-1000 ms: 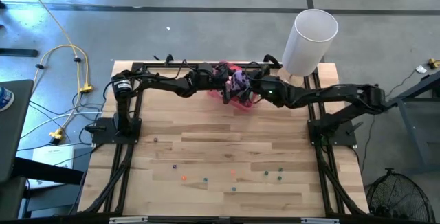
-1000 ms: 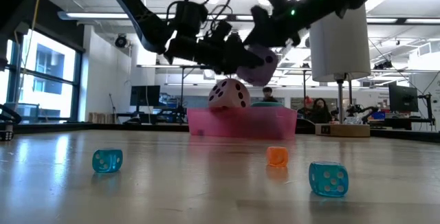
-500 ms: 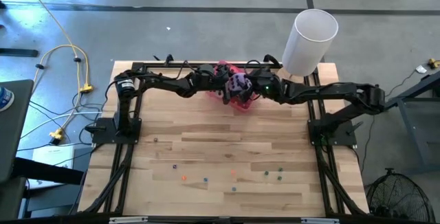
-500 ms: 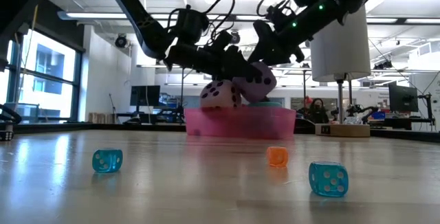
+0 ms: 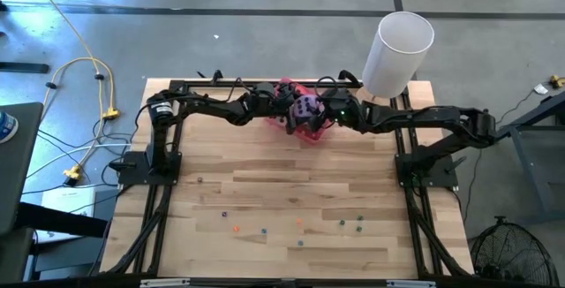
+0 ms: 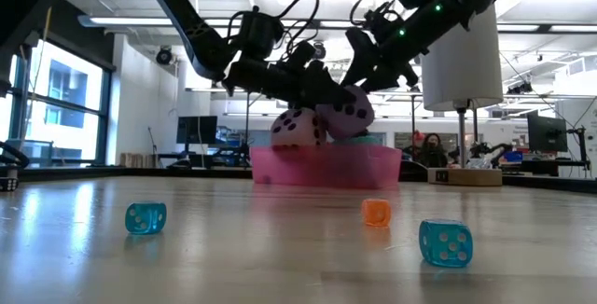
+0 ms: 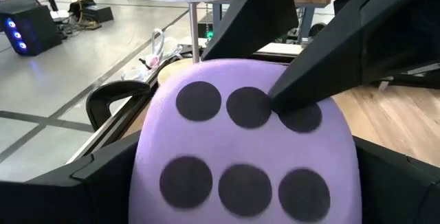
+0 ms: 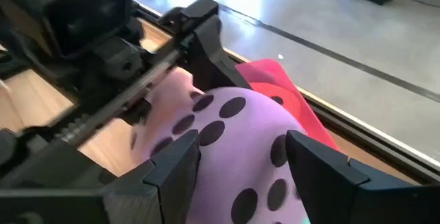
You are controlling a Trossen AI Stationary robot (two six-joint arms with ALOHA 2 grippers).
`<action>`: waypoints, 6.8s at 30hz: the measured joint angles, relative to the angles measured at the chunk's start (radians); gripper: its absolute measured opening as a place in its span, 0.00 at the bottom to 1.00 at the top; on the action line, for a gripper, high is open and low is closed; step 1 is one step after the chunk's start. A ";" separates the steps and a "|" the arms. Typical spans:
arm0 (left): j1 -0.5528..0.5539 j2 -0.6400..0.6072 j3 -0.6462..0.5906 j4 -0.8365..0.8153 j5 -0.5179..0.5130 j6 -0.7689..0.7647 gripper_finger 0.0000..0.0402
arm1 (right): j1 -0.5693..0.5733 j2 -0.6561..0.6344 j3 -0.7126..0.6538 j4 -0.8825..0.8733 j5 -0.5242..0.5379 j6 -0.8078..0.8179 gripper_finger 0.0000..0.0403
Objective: Pick & Place Dice
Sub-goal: Put the large purple dice into the pink bin, then put the small orange dice into the pink bin
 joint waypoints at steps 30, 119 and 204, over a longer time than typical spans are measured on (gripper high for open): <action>0.000 0.000 0.000 0.030 0.002 -0.030 0.99 | -0.010 -0.002 0.003 -0.084 0.023 0.083 0.52; -0.044 -0.956 -0.086 -1.365 0.081 -0.060 0.99 | 0.402 0.219 -0.015 0.010 0.220 -0.211 0.52; -0.098 -1.197 -0.091 -1.410 0.054 -0.089 0.99 | 0.408 0.284 0.485 0.153 0.467 -0.764 0.04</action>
